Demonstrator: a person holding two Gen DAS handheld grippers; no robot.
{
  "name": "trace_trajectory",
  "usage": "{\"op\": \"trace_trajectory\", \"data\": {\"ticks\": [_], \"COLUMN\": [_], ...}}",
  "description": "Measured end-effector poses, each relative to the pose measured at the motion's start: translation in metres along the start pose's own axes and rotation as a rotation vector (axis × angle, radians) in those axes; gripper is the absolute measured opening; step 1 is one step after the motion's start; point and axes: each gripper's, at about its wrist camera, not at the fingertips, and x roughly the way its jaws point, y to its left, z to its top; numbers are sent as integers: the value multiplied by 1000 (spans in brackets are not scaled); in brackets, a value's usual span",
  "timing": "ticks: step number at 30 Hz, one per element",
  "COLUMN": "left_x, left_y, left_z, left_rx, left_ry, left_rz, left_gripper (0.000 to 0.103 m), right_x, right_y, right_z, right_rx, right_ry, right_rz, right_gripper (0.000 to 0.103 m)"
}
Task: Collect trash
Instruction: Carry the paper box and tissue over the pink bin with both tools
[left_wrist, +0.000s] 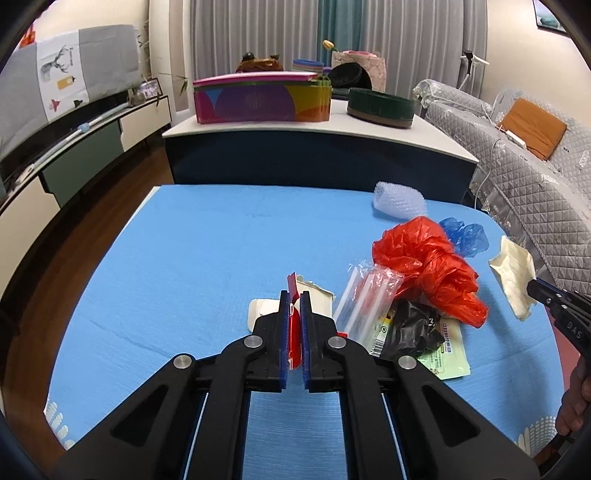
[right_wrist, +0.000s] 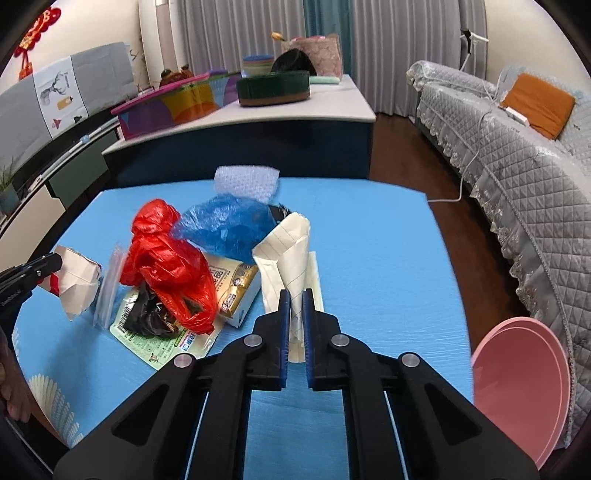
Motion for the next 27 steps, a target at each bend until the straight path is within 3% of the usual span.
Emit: {"op": "trace_trajectory", "data": {"ticks": [7,27], "left_x": [-21,-53], "left_y": [-4,-54], "left_z": [6,12], "left_rx": [0,65], "left_ry": [-85,-191], "left_rz": [14,-58], "left_gripper": [5,5], "right_x": [-22,-73], "right_y": [-7,-48], "right_z": [-2,-11], "right_rx": [-2,55], "right_ry": [-46,-149], "right_rz": [-11,-32], "right_gripper": [7,7]}}
